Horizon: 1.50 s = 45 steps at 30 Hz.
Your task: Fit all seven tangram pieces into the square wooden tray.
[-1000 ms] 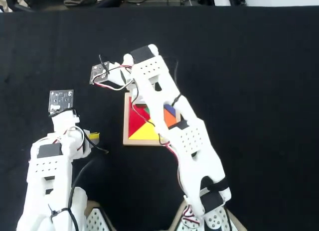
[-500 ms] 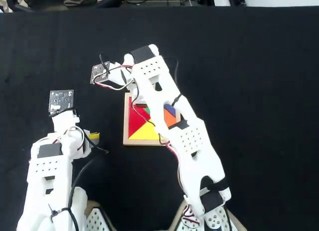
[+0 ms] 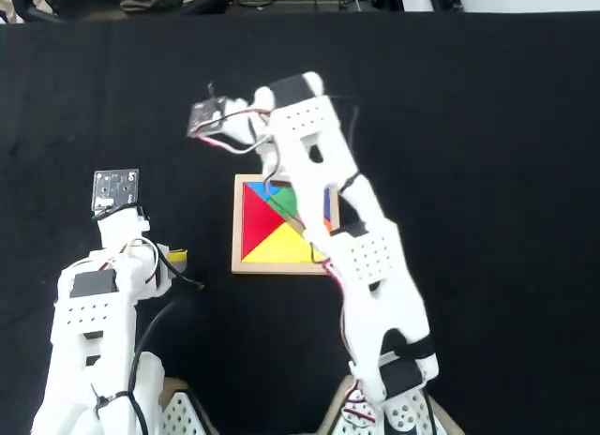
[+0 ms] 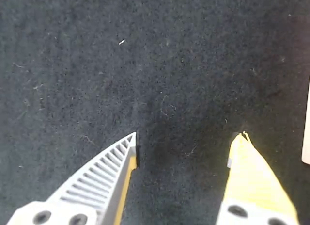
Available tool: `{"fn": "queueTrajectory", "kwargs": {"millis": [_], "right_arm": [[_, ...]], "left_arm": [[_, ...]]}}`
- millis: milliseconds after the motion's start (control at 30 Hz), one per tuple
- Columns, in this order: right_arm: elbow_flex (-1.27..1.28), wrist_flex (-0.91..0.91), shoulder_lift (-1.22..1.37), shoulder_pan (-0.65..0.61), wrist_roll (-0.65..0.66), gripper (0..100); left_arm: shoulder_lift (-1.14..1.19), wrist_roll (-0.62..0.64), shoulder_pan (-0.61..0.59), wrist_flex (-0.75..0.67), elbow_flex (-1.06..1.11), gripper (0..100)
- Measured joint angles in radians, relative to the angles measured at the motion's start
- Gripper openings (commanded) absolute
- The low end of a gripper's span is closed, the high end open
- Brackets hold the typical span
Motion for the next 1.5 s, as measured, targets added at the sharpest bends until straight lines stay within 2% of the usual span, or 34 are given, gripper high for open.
{"fn": "queueTrajectory", "kwargs": {"millis": [400,600,767,933,1200,1500], "right_arm": [[0.002,-0.071,0.028,0.032,-0.058,1.1],[-0.189,-0.071,0.029,0.166,-0.262,1.1],[-0.23,-0.069,0.144,0.21,-0.282,1.1],[-0.296,-0.071,0.296,0.189,-0.282,1.1],[-0.531,-0.071,0.423,0.044,-0.282,1.1],[-0.583,-0.008,0.465,0.002,-0.282,1.1]], "left_arm": [[0.0,0.0,0.0,0.0,0.0,30],[0.0,0.0,0.0,0.0,0.0,30],[0.0,0.0,0.0,0.0,0.0,30],[0.0,0.0,0.0,0.0,0.0,30],[0.0,0.0,0.0,0.0,0.0,30],[0.0,0.0,0.0,0.0,0.0,30]]}}
